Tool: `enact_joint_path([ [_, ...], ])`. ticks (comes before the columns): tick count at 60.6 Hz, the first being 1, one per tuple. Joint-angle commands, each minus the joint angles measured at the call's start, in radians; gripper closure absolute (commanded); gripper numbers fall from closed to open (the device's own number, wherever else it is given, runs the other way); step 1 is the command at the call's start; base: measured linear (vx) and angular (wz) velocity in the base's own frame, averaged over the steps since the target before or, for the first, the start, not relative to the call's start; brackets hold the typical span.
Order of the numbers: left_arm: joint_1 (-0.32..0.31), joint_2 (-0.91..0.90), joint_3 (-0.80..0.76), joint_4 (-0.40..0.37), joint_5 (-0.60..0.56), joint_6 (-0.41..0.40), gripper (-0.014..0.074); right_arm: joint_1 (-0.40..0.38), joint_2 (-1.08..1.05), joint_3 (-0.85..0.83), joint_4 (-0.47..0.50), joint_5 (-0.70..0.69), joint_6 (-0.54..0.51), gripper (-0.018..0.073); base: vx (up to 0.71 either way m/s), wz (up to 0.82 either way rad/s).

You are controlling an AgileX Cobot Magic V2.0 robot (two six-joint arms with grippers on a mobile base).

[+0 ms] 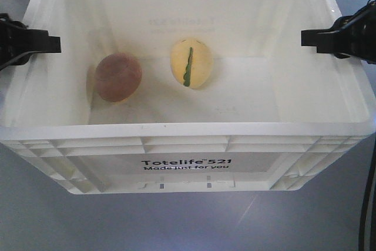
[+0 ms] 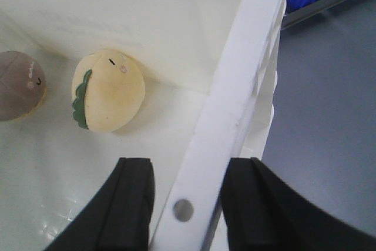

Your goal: Place moving items into box and shelve

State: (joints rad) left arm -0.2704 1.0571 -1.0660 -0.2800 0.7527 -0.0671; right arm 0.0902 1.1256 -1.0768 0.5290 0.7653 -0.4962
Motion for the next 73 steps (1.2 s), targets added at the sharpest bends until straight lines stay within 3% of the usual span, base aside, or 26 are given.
enact_joint_path([
  [1, -0.009, -0.031, -0.05, -0.093, -0.145, 0.016, 0.0603, 0.011, -0.035, -0.041, 0.1, -0.069, -0.05, 0.0565, 0.33, -0.63],
  [73, -0.009, -0.031, -0.05, -0.093, -0.145, 0.016, 0.0603, 0.011, -0.035, -0.041, 0.1, -0.065, -0.05, 0.0565, 0.34, -0.53],
])
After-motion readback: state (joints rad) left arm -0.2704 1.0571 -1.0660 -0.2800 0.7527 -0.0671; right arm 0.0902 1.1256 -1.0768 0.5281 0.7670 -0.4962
